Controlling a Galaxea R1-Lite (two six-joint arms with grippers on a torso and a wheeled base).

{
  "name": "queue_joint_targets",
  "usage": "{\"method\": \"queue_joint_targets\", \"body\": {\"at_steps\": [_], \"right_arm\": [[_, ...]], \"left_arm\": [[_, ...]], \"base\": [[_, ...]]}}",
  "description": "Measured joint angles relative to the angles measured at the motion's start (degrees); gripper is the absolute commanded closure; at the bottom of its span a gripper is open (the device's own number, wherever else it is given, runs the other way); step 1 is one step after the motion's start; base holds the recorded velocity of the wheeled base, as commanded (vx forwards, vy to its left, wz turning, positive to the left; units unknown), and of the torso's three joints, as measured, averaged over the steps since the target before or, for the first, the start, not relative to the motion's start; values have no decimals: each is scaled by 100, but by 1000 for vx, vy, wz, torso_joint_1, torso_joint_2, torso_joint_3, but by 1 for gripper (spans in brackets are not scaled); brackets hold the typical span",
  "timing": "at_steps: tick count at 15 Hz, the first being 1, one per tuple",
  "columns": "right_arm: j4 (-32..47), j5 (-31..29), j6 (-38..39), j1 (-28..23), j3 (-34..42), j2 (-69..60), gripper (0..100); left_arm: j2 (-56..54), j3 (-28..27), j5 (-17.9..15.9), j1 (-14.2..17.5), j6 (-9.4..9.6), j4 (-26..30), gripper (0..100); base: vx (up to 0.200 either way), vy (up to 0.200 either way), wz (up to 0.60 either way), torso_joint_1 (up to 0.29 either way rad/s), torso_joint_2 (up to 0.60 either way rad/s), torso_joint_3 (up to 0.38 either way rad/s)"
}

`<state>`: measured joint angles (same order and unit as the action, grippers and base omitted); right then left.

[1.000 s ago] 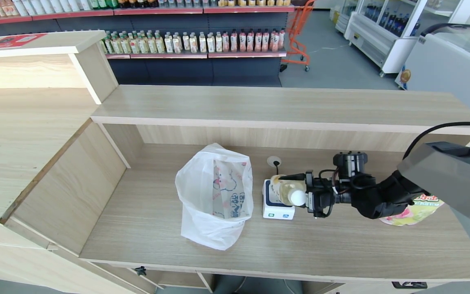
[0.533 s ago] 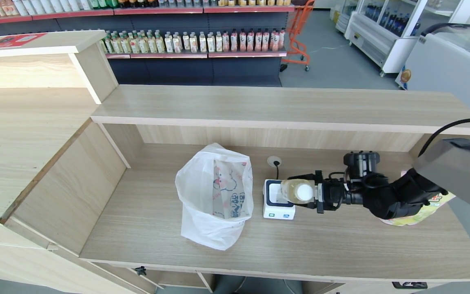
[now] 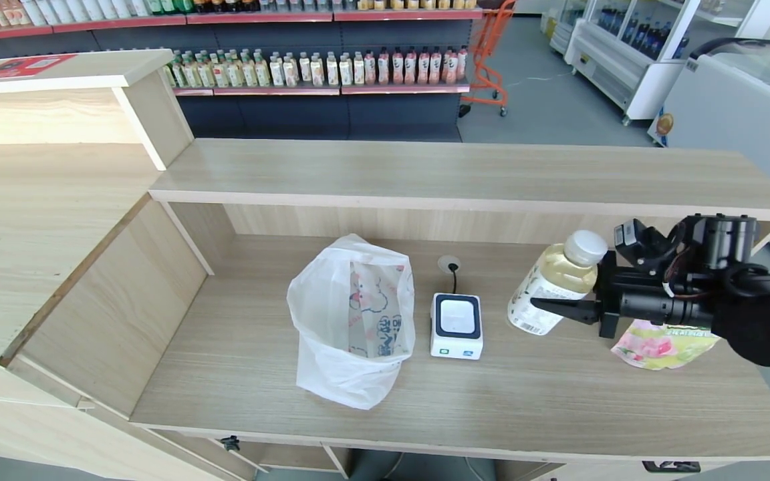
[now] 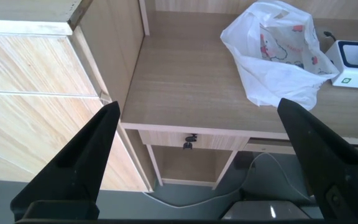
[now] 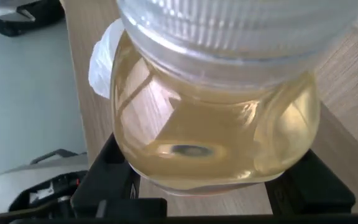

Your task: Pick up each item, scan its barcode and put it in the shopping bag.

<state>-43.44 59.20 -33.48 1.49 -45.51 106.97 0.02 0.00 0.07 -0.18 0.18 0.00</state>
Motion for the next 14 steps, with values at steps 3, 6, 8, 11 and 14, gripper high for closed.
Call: {"method": "queue_joint_targets", "body": {"at_steps": [3,6,8,11,14], "right_arm": [[5,-364,1560,256,522,-535,100],[-40,-1193,2433,984,549,-472,100],[-180,-1519,2511,1406,295,-74,100],[-664,-2108,2875,1979,-407,730,100],[-950,-2447,3416,2304,-1091,1409,100]], "left_arm": [[0,0,0,0,0,0,0],[0,0,0,0,0,0,0],[0,0,0,0,0,0,0],[0,0,0,0,0,0,0],[0,0,0,0,0,0,0]], "base": [[0,0,0,0,0,0],[0,0,0,0,0,0],[0,0,0,0,0,0],[0,0,0,0,0,0],[0,0,0,0,0,0]]}}
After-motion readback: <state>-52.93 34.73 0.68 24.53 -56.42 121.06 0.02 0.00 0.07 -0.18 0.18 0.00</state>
